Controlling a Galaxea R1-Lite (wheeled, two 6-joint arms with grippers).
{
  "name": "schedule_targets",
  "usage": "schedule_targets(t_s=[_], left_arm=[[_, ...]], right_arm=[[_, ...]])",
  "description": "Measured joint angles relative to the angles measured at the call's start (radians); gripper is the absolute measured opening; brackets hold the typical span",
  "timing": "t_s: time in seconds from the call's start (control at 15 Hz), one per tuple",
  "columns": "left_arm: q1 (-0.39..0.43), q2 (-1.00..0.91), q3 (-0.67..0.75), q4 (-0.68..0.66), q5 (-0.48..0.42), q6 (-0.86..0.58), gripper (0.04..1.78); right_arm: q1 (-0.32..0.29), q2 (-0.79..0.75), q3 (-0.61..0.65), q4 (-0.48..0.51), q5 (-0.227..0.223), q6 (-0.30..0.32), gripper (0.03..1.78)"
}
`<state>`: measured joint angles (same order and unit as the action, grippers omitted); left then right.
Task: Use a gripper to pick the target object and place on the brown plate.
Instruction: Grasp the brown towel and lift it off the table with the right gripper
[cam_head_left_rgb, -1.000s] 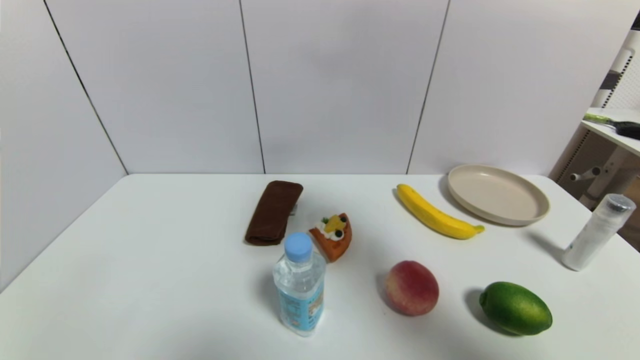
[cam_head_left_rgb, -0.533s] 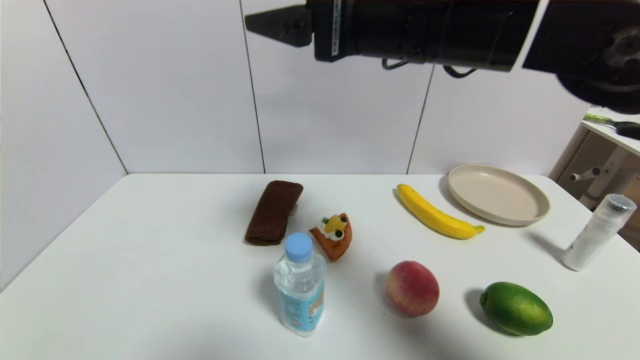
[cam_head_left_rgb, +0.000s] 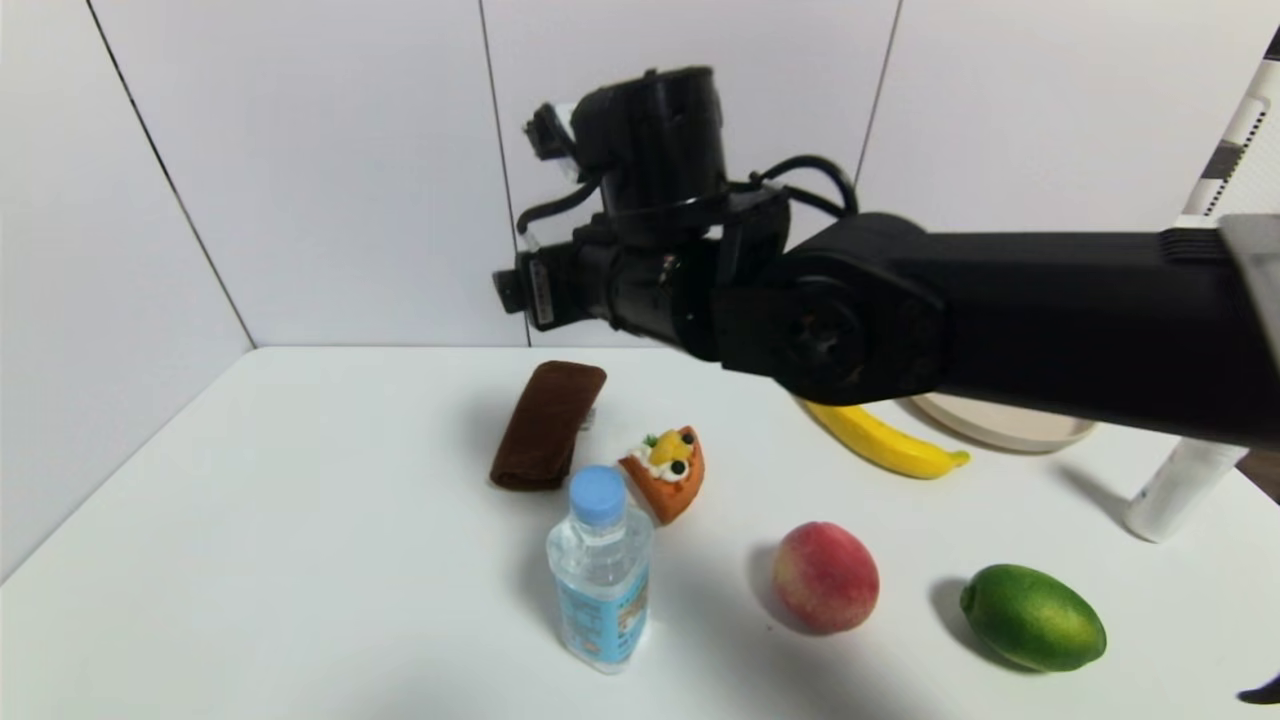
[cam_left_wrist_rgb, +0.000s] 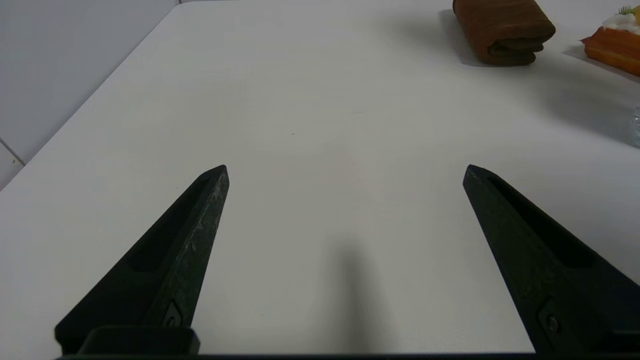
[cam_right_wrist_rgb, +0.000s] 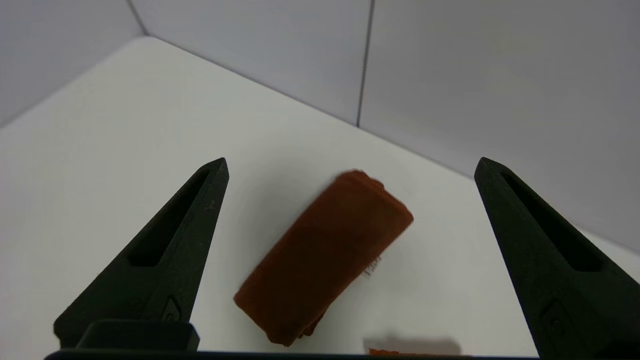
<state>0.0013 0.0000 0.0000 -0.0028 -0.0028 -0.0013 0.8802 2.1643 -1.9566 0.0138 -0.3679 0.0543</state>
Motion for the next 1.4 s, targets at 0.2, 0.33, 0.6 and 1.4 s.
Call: schedule_targets(t_s=[0.2, 0.33, 0.6, 1.4], left_arm=[[0.000, 0.000, 0.000, 0.000, 0.000, 0.000, 1.69], [0.000, 0.000, 0.000, 0.000, 0.000, 0.000, 1.69], [0.000, 0.000, 0.000, 0.000, -0.001, 0.000, 1.69], [0.000, 0.000, 0.000, 0.000, 0.000, 0.000, 1.69]], right_arm=[[0.002, 0.083, 0.000, 0.004, -0.055, 0.031, 1.70], [-0.005, 0.127, 0.001, 0.003, -0.056, 0.032, 1.70], [-0.019, 0.191, 0.001, 0.006, -0.026, 0.036, 1.70], [-0.058, 0.270, 0.001, -0.013, 0.094, 0.030, 1.70]])
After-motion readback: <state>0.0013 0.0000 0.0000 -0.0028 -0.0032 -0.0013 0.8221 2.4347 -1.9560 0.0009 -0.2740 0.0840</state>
